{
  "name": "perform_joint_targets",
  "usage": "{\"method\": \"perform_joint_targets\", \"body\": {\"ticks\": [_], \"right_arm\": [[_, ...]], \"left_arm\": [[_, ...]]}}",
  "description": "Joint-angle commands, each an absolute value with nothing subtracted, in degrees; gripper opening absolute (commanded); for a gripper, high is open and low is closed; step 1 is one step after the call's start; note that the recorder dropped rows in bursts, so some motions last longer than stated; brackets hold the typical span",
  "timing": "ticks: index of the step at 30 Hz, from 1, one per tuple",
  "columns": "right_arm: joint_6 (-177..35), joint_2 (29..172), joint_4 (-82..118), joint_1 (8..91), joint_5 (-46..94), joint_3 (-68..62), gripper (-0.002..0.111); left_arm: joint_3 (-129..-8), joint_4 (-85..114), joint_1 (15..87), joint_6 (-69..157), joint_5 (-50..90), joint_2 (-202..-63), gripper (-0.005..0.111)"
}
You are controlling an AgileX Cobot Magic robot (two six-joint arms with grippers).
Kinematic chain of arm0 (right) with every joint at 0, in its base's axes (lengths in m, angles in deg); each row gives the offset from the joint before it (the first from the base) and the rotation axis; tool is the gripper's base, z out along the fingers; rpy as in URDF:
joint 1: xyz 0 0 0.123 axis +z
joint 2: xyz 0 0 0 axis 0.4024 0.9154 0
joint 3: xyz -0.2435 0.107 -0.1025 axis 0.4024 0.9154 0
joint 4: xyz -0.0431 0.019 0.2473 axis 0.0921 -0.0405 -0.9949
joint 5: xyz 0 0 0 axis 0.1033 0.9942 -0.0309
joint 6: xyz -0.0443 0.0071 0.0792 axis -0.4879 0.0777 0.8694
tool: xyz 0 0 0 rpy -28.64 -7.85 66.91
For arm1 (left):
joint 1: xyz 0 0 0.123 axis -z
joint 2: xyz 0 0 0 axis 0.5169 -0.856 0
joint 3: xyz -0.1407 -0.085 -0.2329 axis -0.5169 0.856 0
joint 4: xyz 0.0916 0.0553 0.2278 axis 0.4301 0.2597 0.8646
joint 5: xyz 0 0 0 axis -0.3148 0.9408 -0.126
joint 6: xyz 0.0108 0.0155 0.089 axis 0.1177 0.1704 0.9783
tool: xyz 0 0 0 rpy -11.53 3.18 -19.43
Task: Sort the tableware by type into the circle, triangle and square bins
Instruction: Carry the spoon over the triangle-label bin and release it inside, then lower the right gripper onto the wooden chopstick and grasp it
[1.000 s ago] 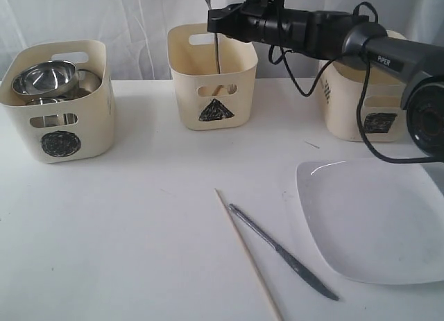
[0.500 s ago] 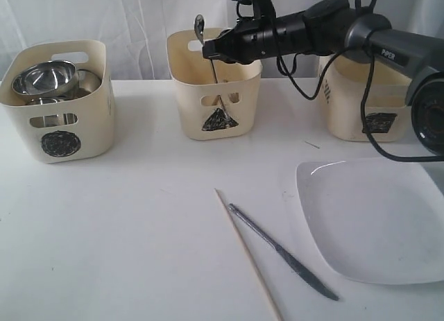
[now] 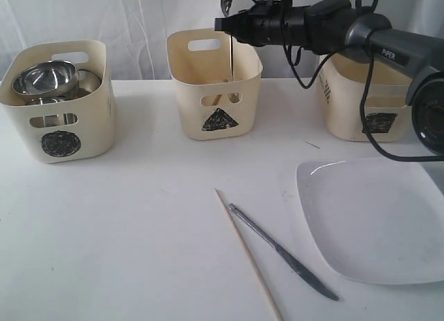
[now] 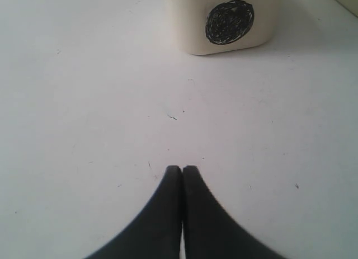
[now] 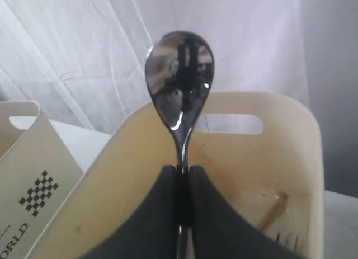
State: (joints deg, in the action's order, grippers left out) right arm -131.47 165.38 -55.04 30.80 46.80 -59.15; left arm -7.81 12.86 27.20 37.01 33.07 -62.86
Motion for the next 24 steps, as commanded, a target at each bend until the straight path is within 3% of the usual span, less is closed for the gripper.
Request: {"method": "perform_joint_targets", "body": {"ticks": [1,4,9,13,17,19,22,24], "right_arm": [[-131.59,165.22,-55.95,30.70,43.84,-59.57,0.000],[-131.59,166.06,-55.95,30.70,44.80,-59.57,0.010],[-131.59,166.54,-55.56,30.70,46.84,-59.57,0.039],[-131.59,165.75,-55.27,30.01,50.35,-59.57,0.042],[-127.46,162.33,-48.28,27.93,63.89,-59.57,0.037],[-117.60,160.12,-39.32,27.05,71.25,-59.57,0.026],[-103.89,157.31,-21.77,27.07,79.66,-59.57,0.000],[-98.78,156.70,-16.54,27.43,86.51,-59.57,0.000]], "left_arm": [[-7.73,12.43,27.09,37.34,33.16,-62.57,0.001],[-7.73,12.43,27.09,37.34,33.16,-62.57,0.001],[-7.73,12.43,27.09,37.34,33.16,-62.57,0.001],[-7.73,12.43,27.09,37.34,33.16,-62.57,0.001],[-7.73,12.43,27.09,37.34,33.16,-62.57,0.001],[-7.73,12.43,27.09,37.34,33.16,-62.57,0.001],[-7.73,12.43,27.09,37.34,33.16,-62.57,0.001],[-7.73,12.43,27.09,37.34,33.16,-62.57,0.001]]}}
